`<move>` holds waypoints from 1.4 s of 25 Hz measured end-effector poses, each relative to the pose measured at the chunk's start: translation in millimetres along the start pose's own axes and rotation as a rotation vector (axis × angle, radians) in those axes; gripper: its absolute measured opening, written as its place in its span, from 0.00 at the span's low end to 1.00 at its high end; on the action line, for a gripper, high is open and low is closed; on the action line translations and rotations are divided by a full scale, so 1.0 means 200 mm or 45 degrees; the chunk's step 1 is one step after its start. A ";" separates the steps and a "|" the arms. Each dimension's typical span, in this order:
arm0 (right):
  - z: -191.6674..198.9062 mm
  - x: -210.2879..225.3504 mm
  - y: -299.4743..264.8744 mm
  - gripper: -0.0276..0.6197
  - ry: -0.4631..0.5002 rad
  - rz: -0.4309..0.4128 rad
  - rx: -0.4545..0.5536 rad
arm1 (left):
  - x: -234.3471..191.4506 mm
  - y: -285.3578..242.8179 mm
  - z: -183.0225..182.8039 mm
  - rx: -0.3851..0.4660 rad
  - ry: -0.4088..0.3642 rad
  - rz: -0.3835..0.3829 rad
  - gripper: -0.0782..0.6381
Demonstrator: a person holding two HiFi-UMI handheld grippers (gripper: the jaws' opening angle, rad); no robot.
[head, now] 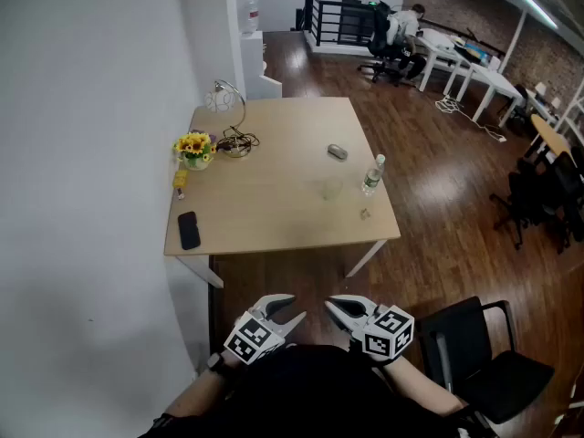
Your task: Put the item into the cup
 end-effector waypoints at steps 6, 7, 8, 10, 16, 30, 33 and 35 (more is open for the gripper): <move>-0.04 0.11 -0.01 0.05 -0.010 0.020 0.016 | -0.07 -0.06 -0.03 0.017 -0.004 -0.012 0.30; -0.04 0.13 -0.01 0.05 -0.020 0.019 0.018 | -0.08 -0.07 -0.04 0.018 -0.001 -0.014 0.30; -0.04 0.15 -0.01 0.05 -0.027 0.018 0.018 | -0.10 -0.08 -0.05 0.019 0.003 -0.017 0.30; -0.06 0.19 -0.03 0.05 -0.033 0.012 0.017 | -0.13 -0.11 -0.07 0.015 0.009 -0.028 0.30; -0.13 0.39 -0.08 0.05 -0.031 -0.016 0.002 | -0.27 -0.26 -0.13 -0.011 0.032 -0.065 0.30; -0.55 1.26 -0.24 0.05 -0.018 -0.178 -0.078 | -0.87 -0.91 -0.56 -0.078 0.113 -0.168 0.31; -0.57 1.39 -0.27 0.05 -0.004 -0.216 -0.119 | -0.96 -1.03 -0.60 -0.087 0.140 -0.192 0.31; -0.58 1.47 -0.29 0.05 -0.014 -0.222 -0.140 | -1.00 -1.08 -0.62 -0.100 0.162 -0.203 0.31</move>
Point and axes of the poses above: the fingertips, and each gripper's own axes: y backward along the fingers, x to its right, z out of its underside, the point moved 1 cm from there along y, backward along the fingers, and after that the axes turned 5 degrees about -x, right-handed, at the moved point
